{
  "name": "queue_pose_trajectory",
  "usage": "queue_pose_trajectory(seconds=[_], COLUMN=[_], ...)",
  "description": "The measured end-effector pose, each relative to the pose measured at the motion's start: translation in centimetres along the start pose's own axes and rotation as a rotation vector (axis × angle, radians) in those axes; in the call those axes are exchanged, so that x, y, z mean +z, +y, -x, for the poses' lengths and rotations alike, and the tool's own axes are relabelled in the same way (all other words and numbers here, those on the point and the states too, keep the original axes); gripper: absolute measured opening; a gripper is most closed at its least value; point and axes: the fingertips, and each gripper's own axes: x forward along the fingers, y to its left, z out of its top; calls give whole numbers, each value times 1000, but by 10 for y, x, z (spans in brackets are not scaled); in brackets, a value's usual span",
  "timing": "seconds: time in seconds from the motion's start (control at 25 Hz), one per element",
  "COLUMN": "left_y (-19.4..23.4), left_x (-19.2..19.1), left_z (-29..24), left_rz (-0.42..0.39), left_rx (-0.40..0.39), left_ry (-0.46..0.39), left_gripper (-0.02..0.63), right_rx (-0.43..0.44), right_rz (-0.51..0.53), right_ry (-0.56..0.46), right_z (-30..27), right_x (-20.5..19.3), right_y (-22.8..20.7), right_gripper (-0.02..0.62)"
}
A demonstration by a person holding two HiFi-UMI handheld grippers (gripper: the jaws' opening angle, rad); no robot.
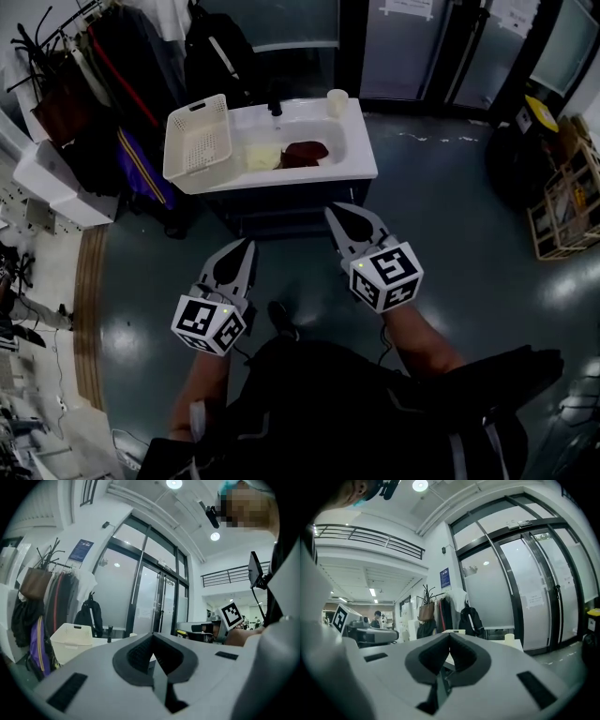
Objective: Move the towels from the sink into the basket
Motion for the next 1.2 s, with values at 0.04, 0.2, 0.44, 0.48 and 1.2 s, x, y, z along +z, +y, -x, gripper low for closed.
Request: queue_pose_trajectory(seconds=[0.04, 0.2, 0.44, 0.48, 1.2], left_y=[7, 35, 89, 99, 230], left_x=[1, 9, 19, 23, 36], left_z=[-5, -22, -39, -42, -61], left_rz=[4, -27, 25, 25, 61], left_rx=[0, -1, -1, -1, 35], left_ry=[3, 18, -2, -4, -26], left_gripper=[3, 3, 3, 3, 3], right_rx=[-2, 11, -3, 2, -42], right_rz=[-2, 10, -2, 4, 57], right_ry=[4, 3, 28, 31, 69], right_z=[-7, -40, -96, -105, -241], right_x=[1, 10, 10, 11, 7], right_y=[-2, -5, -12, -11, -24], right_gripper=[5, 5, 5, 5, 5])
